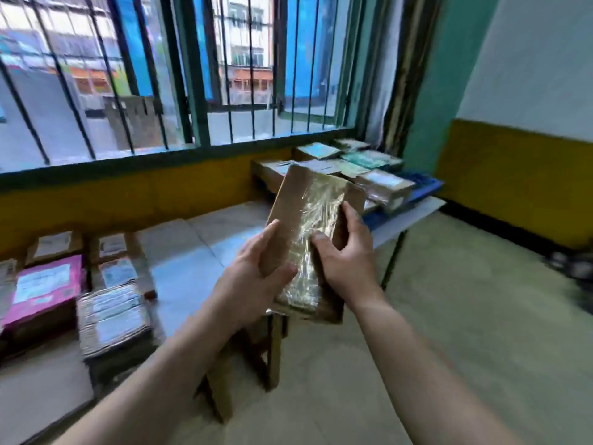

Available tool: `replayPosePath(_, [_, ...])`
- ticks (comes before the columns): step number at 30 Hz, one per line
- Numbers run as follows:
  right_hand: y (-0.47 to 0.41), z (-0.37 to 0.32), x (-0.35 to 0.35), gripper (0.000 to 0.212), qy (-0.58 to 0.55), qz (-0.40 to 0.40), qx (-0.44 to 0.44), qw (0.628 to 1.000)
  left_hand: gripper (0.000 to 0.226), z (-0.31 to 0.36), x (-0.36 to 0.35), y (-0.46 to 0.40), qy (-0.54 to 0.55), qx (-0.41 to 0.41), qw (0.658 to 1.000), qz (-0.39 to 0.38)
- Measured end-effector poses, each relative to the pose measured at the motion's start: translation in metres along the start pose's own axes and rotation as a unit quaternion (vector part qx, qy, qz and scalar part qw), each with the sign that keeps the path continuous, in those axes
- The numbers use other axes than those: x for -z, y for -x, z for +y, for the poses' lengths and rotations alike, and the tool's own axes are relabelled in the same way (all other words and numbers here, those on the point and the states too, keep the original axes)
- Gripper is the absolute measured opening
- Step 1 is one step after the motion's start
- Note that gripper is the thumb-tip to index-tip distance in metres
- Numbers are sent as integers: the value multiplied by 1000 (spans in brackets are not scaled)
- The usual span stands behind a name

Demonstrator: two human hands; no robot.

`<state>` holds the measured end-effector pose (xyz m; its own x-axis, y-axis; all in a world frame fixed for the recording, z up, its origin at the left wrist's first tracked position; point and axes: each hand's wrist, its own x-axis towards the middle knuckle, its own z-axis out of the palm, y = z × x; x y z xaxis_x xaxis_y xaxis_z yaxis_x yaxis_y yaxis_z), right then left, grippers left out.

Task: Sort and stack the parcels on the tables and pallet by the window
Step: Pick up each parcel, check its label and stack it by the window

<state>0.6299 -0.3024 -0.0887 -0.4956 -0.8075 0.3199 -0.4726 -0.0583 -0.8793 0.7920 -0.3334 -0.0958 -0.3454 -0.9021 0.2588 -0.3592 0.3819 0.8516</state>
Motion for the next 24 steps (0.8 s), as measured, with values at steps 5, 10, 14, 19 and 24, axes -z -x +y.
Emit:
replayPosePath(5, [-21,55,113,70,38,105,-27,993,73,52,-114,-27,11,-45,995,-92])
replayPosePath(10, [-36,97,185,69,50,164,-82,982,75,79,-198,-54,40,-58,981,-181])
replayPosePath(14, [-60,122,215,69,67,192,-108,973,74,88,-242,-86,33,-68,973,-216])
replayPosePath(19, [-118,146,231,69,88,212,-127,965,74,90,-284,-147,49,-94,967,-230])
replayPosePath(24, [-183,165,245,69,115,232,-142,955,73,97,-321,-218,60,-98,959,-261])
